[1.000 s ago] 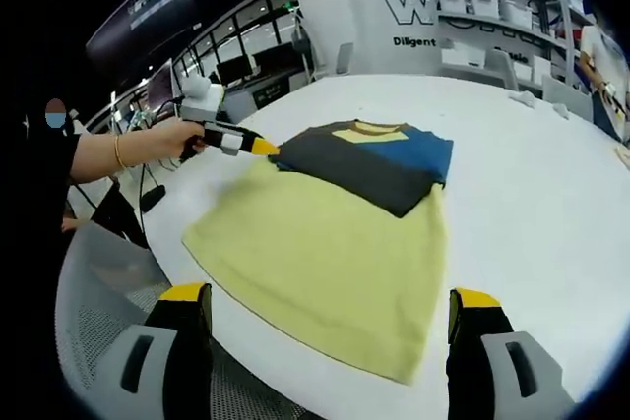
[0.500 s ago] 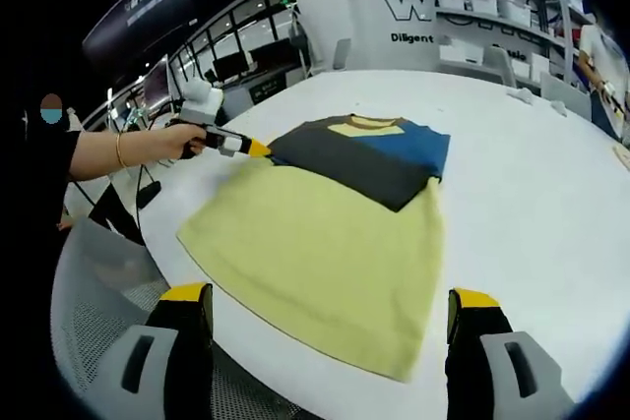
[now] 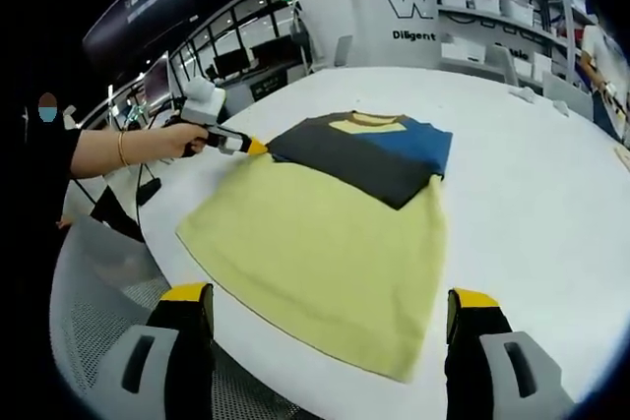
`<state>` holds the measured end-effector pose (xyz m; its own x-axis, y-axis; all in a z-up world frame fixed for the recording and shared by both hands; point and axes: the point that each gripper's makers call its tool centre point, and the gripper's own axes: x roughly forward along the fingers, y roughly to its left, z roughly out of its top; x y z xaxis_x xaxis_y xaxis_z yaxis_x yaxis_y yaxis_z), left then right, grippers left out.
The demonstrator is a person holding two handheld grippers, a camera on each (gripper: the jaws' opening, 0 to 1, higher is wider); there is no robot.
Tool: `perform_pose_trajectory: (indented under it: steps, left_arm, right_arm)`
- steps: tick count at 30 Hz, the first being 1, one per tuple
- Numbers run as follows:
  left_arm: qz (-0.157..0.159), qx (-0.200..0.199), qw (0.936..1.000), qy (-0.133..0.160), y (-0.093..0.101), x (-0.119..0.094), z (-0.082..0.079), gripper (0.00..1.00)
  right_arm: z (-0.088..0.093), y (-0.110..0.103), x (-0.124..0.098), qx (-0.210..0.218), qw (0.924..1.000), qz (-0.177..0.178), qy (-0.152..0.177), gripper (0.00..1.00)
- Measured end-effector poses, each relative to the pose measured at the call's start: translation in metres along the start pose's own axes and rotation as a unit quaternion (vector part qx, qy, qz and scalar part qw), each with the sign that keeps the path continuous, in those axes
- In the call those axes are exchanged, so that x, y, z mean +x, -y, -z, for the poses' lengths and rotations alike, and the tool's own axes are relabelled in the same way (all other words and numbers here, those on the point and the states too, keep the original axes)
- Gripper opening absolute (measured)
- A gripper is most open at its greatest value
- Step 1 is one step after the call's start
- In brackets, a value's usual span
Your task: Fold the garment on the visible template until the final outline fits inside the template.
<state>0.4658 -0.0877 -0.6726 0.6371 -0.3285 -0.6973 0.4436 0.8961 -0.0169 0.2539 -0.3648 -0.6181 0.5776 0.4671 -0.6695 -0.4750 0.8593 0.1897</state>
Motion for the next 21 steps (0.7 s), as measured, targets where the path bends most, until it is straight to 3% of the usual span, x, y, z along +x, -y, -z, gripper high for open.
perform_pose_trajectory:
  steps: [6,21]
  left_arm:
    - [-0.007,0.018,0.9998,-0.004,-0.008,-0.001,0.001,0.00]
    - [-0.022,0.013,0.9996,-0.010,-0.038,-0.009,0.007,0.00]
  right_arm:
    - [0.002,-0.002,0.002,0.002,1.0000,-0.003,-0.005,0.97]
    - [0.003,-0.006,0.008,0.004,0.9999,-0.009,-0.012,0.96]
